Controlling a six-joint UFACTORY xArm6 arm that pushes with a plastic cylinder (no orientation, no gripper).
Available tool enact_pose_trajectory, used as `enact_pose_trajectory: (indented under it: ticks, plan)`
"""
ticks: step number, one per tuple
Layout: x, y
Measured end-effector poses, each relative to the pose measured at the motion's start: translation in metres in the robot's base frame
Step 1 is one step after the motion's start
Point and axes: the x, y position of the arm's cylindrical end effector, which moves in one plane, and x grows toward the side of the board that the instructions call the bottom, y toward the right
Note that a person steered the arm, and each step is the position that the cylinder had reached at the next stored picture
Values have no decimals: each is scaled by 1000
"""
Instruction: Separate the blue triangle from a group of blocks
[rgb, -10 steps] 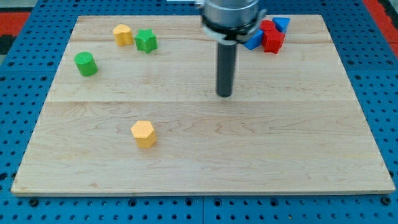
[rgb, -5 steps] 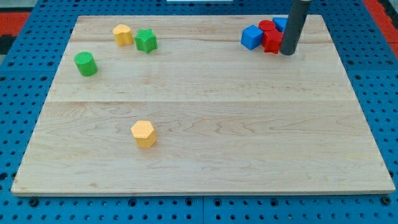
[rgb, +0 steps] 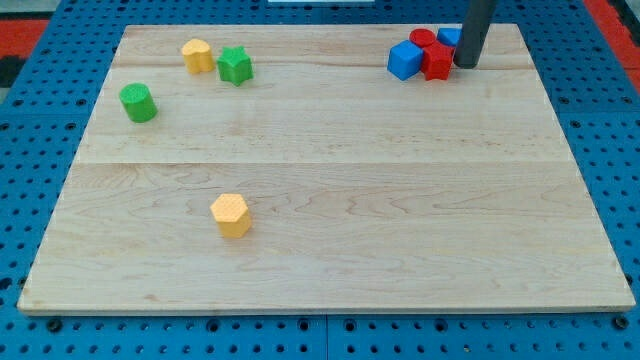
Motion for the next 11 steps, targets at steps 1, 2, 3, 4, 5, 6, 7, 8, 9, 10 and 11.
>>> enact_pose_trajectory:
  ticks: [1,2,3,4,5,6,7,8,9,10,11]
  plan:
    - [-24,27]
    - [-40,10]
    - [-57,1]
    - [-60,-15]
    - [-58,-6]
    - [-56,-5]
    - [-53,-5]
    - [-53,-12]
    - [-53,-42]
    - [-53,-84]
    - [-53,-128]
